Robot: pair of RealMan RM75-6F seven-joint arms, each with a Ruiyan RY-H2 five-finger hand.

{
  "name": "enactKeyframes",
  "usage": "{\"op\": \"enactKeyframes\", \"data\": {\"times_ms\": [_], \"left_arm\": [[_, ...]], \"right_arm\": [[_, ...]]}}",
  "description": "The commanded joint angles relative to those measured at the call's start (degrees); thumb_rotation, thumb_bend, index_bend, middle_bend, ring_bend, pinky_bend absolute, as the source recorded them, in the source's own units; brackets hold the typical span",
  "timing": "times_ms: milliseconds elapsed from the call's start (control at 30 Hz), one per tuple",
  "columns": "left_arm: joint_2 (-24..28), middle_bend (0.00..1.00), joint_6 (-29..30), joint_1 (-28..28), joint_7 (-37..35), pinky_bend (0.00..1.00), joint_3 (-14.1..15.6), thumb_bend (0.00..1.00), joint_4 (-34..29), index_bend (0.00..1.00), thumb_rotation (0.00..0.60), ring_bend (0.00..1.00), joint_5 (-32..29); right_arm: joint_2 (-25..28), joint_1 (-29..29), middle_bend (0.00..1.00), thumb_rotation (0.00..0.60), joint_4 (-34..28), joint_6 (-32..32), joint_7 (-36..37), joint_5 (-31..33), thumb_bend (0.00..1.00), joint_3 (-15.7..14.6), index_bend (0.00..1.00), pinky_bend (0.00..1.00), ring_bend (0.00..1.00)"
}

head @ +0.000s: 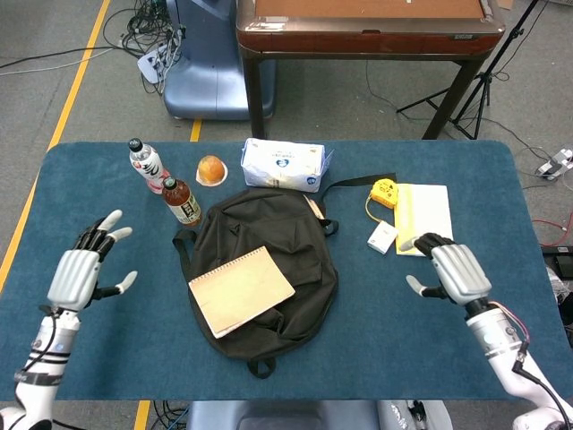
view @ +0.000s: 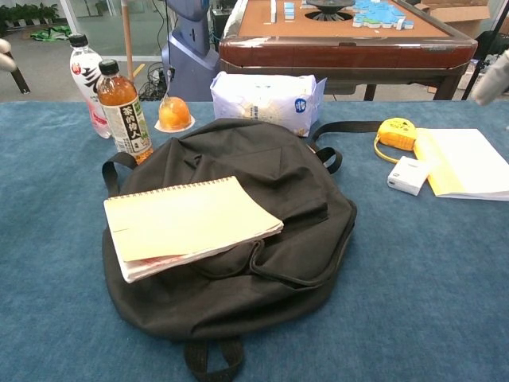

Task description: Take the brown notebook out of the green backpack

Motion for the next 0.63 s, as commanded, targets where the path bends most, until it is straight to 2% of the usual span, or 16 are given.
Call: {"op": "enactKeyframes", "data": {"times_ms": [33,167,433,633], "left_arm": [[3.37,0.07,3.1,4.64,4.44,0.08,2.56,0.23,-3.48,0.22,0.6,0.06,-1.85],[4.05,0.07,5.84,8.25,6.66,0.08,3.83,0.23,-4.79,0.23,0.6,0.06,-1.64],[2.33,0.07,9.66,13.44,9.88,0.08,5.54,0.23,-4.8,0.24,0.6,0.06,0.92],[0.13,0.07,10.79,15.87,10.83,0.08,5.43,0.23,-4.48,0.24,0.6,0.06,1.79]], "right_arm": [[-0.36,-2.29,0.35,0.6,0.76,2.41,-1.61,-0.27,0.34,-1.4,0.39,0.34,0.24],[-1.64,-5.25,0.35,0.6,2.15,6.77,-4.76,-2.62,0.34,-2.94,0.39,0.34,0.24],[-2.75,-10.71,0.35,0.6,3.67,12.89,-5.16,-5.52,0.35,-5.06,0.39,0.34,0.24],[-2.81,-14.33,0.36,0.6,2.89,17.16,-5.82,-7.39,0.34,-5.94,0.39,0.34,0.24]]}}
